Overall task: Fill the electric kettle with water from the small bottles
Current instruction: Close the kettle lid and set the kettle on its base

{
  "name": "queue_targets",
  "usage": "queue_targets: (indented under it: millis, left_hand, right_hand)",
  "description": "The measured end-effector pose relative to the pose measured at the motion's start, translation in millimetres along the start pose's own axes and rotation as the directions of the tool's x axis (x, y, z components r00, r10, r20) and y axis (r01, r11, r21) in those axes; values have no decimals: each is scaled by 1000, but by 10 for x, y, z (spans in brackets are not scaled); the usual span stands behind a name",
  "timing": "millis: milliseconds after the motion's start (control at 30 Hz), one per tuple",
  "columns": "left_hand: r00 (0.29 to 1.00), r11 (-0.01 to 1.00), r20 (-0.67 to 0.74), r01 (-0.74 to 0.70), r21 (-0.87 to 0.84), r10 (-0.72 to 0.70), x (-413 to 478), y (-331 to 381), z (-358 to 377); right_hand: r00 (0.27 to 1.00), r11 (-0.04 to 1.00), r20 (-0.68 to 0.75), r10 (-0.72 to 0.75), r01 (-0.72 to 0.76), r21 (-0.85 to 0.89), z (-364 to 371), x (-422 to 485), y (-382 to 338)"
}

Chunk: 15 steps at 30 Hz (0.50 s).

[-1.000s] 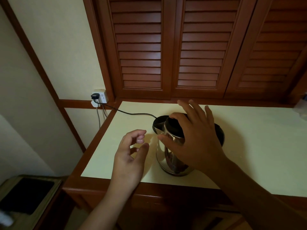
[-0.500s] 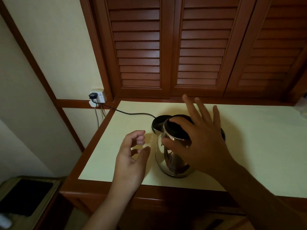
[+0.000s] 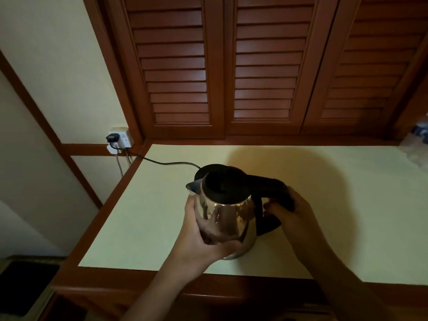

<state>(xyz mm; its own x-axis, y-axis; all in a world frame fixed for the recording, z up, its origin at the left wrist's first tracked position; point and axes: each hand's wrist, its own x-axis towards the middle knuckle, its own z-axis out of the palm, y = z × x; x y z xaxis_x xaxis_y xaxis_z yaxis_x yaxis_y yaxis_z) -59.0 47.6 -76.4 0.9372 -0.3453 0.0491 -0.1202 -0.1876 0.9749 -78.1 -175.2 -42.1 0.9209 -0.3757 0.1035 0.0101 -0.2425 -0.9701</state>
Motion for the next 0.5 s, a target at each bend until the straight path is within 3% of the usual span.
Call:
queue_targets:
  millis: [133, 333, 500]
  left_hand:
    - [996, 998, -75, -37, 41, 40, 43, 56, 95]
    - [988, 997, -154, -21, 81, 33, 109, 234, 96]
    - [986, 994, -161, -25, 103, 42, 423, 444, -26]
  right_hand:
    - [996, 973, 49, 74, -83, 214, 28, 117, -22]
    - [986, 960, 169, 9, -55, 274, 1, 351, -130]
    - [982, 932, 187, 14, -81, 354, 45, 731, -295]
